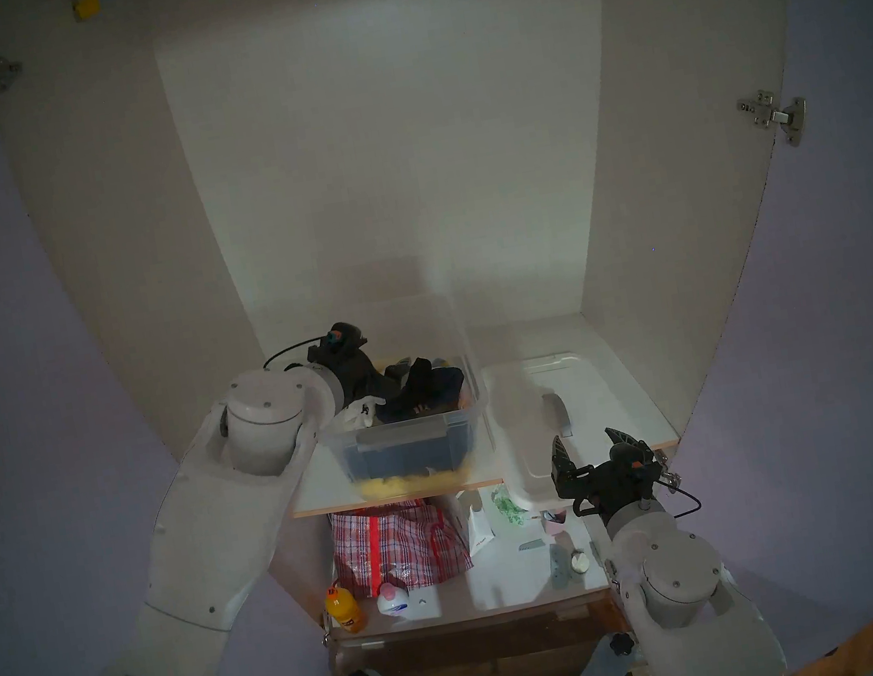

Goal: Take socks out of the storage bin, place them on top of the cabinet, and put the lid back on the bin

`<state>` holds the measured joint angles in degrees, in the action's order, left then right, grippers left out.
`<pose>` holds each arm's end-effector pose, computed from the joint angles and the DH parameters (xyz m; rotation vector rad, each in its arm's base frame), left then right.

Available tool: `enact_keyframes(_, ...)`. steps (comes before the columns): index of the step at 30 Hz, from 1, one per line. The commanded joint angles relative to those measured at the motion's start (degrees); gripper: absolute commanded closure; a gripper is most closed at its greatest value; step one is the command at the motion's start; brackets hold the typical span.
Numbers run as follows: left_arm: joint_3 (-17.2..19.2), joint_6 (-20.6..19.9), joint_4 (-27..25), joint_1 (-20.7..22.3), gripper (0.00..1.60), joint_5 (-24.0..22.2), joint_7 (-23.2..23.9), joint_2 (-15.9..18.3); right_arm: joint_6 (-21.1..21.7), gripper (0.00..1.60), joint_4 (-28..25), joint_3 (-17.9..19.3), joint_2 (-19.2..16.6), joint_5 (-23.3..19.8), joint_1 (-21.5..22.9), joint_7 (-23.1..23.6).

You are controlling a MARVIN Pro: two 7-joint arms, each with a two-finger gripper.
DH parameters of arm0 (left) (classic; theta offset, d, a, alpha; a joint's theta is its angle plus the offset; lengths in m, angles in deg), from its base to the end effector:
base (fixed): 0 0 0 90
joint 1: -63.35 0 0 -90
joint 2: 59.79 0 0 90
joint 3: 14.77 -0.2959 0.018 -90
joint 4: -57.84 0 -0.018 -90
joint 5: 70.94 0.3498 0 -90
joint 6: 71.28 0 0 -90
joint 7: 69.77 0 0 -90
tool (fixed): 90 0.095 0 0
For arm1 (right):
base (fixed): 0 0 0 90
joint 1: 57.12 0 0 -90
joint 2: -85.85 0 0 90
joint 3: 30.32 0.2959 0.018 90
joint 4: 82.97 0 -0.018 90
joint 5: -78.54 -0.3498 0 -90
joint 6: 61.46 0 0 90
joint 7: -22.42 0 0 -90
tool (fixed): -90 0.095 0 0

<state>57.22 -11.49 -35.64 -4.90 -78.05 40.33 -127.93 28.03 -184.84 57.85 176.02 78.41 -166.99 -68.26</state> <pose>0.5215 -0.0397 -0.1900 2.2536 -0.8960 1.7750 0.3543 0.0141 -0.3632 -2.3453 -0.0051 -2.0571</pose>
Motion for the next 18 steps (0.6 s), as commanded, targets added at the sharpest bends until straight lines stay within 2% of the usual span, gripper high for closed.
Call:
enact_keyframes(1,-1.2,-0.3,2.0,6.5,0.00,3.8,2.8,-2.3,-0.3,0.00,-1.3,-0.1,0.1,0.0,0.6,0.0)
enact_keyframes(2,-2.2,-1.0,3.8,8.1,0.00,4.8,3.9,-2.7,-0.3,0.00,-1.3,-0.1,0.1,0.0,0.6,0.0)
enact_keyframes(3,-4.9,-1.8,6.9,11.8,0.00,5.3,4.9,-2.0,-0.3,0.00,-1.3,-0.1,0.1,0.0,0.6,0.0)
enact_keyframes(4,-4.9,-1.8,6.9,11.8,0.00,5.3,4.9,-2.0,-0.3,0.00,-1.3,-0.1,0.1,0.0,0.6,0.0)
enact_keyframes(5,-3.6,-1.5,6.3,9.8,0.00,7.4,4.4,-3.5,-0.3,0.00,-1.3,-0.1,0.1,0.0,0.6,0.0)
enact_keyframes(6,-5.1,-1.9,9.7,12.3,0.00,8.7,5.0,-4.2,-0.3,0.00,-1.3,-0.1,0.1,0.0,0.6,0.0)
enact_keyframes(8,-5.3,-2.0,11.1,13.2,0.00,10.0,4.9,-5.1,-0.3,0.00,-1.3,-0.1,0.1,0.0,0.6,0.0)
enact_keyframes(10,-6.3,-2.6,15.8,16.1,0.00,12.7,5.5,-7.0,-0.3,0.00,-1.2,-0.1,0.1,0.0,0.6,0.0)
enact_keyframes(18,-9.1,-3.4,24.9,22.2,0.00,18.3,6.8,-11.0,-0.3,0.00,-1.2,-0.1,0.1,0.0,0.6,0.0)
